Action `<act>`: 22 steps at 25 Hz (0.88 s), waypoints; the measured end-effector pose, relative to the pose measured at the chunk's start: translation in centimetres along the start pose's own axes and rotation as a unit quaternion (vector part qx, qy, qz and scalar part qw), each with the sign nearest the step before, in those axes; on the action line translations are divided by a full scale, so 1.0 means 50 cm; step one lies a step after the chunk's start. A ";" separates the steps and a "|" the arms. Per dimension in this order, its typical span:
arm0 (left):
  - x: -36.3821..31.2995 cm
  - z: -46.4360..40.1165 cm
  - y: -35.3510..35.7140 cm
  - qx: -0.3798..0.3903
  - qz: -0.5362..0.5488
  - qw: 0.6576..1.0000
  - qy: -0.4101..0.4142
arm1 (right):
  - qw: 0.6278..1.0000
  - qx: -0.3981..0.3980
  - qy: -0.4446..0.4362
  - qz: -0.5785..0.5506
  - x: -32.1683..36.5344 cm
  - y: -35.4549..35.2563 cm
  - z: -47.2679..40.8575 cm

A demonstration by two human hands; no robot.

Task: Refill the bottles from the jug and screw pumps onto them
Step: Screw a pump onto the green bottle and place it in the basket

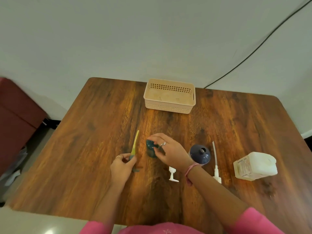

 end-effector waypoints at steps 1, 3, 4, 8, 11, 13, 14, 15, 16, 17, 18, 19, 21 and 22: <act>-0.021 0.007 -0.011 0.000 0.039 0.999 0.008 | 0.999 0.034 -0.032 0.017 0.008 0.012 -0.006; -0.068 0.026 -0.029 0.025 0.097 0.994 0.033 | 0.993 0.070 -0.085 0.043 0.025 0.031 -0.012; -0.092 0.038 -0.035 0.046 0.101 0.993 0.044 | 0.991 0.073 -0.101 0.051 0.031 0.038 -0.013; -0.166 0.068 -0.051 0.147 0.019 0.985 0.092 | 0.988 0.055 -0.136 0.050 0.041 0.039 -0.017; -0.187 0.049 -0.063 0.251 0.102 0.955 0.122 | 0.998 0.001 -0.049 -0.024 0.018 0.005 -0.019; -0.162 0.004 -0.063 0.217 0.128 0.959 0.127 | 0.992 -0.062 0.059 -0.091 -0.009 -0.023 -0.014; -0.138 -0.023 -0.054 0.193 0.099 0.968 0.129 | 0.983 -0.091 0.103 -0.122 -0.021 -0.035 -0.011; -0.111 -0.049 -0.039 0.181 0.051 0.973 0.130 | 0.972 -0.120 0.134 -0.153 -0.030 -0.048 -0.008; -0.087 -0.068 -0.019 0.189 0.001 0.973 0.130 | 0.960 -0.151 0.151 -0.179 -0.035 -0.060 -0.008; -0.064 -0.082 0.006 0.210 -0.047 0.968 0.129 | 0.950 -0.180 0.161 -0.198 -0.040 -0.071 -0.009; -0.051 -0.089 0.032 0.234 -0.084 0.960 0.131 | 0.941 -0.206 0.166 -0.209 -0.046 -0.081 -0.011; -0.042 -0.092 0.057 0.255 -0.100 0.953 0.133 | 0.935 -0.226 0.171 -0.213 -0.053 -0.087 -0.014; -0.041 -0.091 0.101 0.285 -0.088 0.942 0.151 | 0.923 -0.249 0.194 -0.219 -0.070 -0.093 -0.017; -0.041 -0.092 0.118 0.288 -0.080 0.940 0.162 | 0.917 -0.253 0.212 -0.226 -0.078 -0.092 -0.017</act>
Point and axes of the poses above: each hand's wrist, its own z-axis away from the middle knuckle, its own y-axis out of the palm, x = y × z, the point moved 3 cm from there along -z, towards the middle knuckle, and after that the axes turned 5 degrees about y, right-handed, at the moved point
